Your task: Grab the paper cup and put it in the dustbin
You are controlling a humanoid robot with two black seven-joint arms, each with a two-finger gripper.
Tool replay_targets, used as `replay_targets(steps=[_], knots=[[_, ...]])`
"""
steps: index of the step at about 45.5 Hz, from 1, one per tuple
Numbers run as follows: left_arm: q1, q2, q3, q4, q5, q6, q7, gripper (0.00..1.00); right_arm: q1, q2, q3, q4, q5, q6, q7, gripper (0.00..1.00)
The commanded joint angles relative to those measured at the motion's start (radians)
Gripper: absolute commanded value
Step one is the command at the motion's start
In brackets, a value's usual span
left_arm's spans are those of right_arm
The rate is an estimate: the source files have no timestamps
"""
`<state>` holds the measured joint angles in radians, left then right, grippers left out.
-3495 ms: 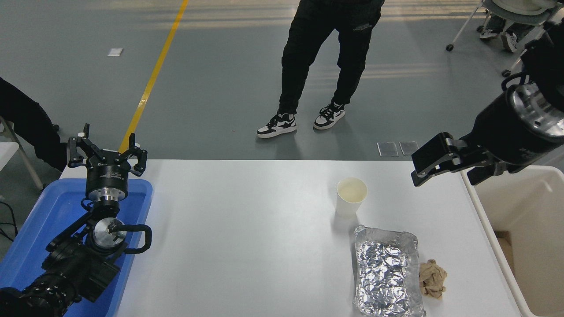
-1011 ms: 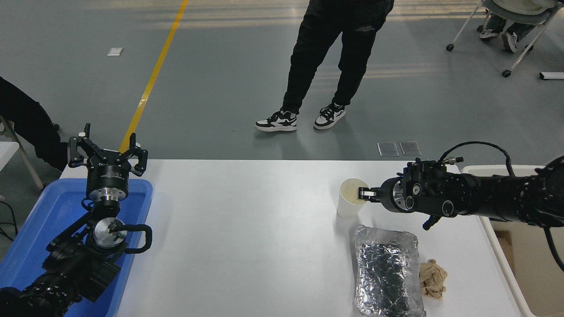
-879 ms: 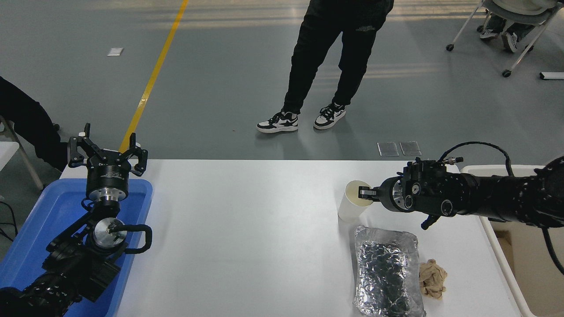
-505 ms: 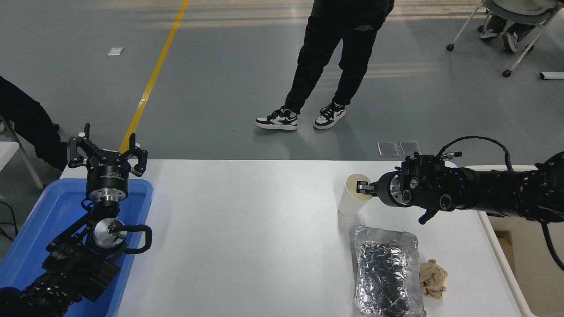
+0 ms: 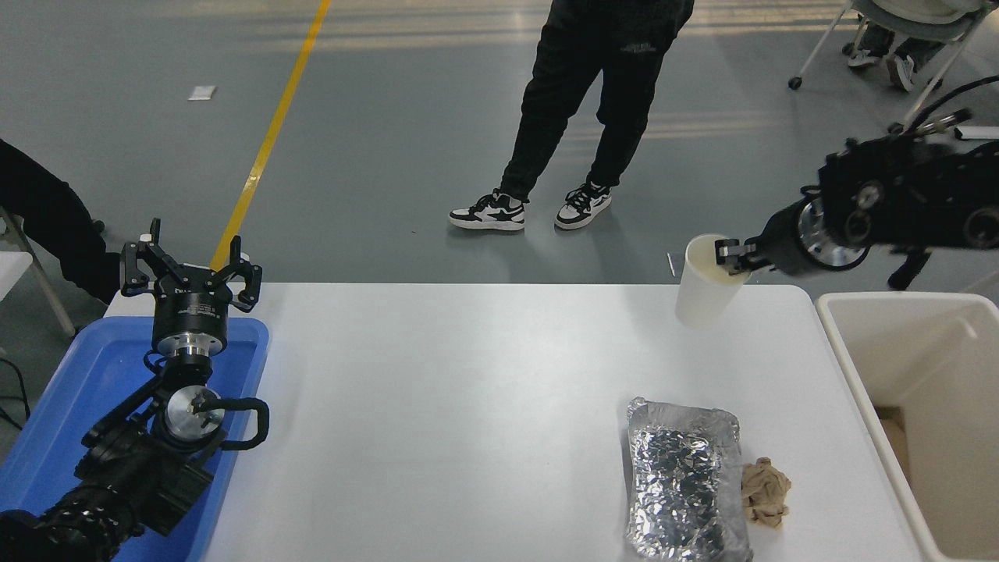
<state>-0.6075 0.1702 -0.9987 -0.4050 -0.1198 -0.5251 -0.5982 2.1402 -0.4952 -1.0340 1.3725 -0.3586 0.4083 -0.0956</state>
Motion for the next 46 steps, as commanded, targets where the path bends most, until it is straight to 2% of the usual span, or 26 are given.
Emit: replay_targets(steps=[1,14,24,28,33,38,46], knots=[[0.000,0.000,0.000,0.000,0.000,0.001,0.000,0.99,0.348,-0.045,-0.078,0.079,0.046,0.262,0.008,0.00],[0.000,0.000,0.000,0.000,0.000,0.001,0.000,0.99,0.371,-0.042,-0.133,0.076,0.044,0.251,0.002,0.00],[0.000,0.000,0.000,0.000,-0.001,0.001,0.000,0.99,0.363,-0.066,-0.256,0.045,0.029,0.185,0.007,0.00],[0.000,0.000,0.000,0.000,-0.001,0.001,-0.002,0.99,0.354,-0.150,-0.325,0.045,0.000,0.104,0.010,0.00],[0.000,0.000,0.000,0.000,-0.001,0.001,-0.002,0.99,0.288,-0.262,-0.371,0.027,-0.098,0.024,0.011,0.00],[0.000,0.000,0.000,0.000,-0.003,0.001,-0.002,0.99,0.150,-0.394,-0.357,-0.131,-0.174,-0.028,0.017,0.00],[0.000,0.000,0.000,0.000,-0.003,0.001,-0.002,0.99,-0.210,-0.536,-0.223,-0.452,-0.191,-0.129,0.108,0.00]])
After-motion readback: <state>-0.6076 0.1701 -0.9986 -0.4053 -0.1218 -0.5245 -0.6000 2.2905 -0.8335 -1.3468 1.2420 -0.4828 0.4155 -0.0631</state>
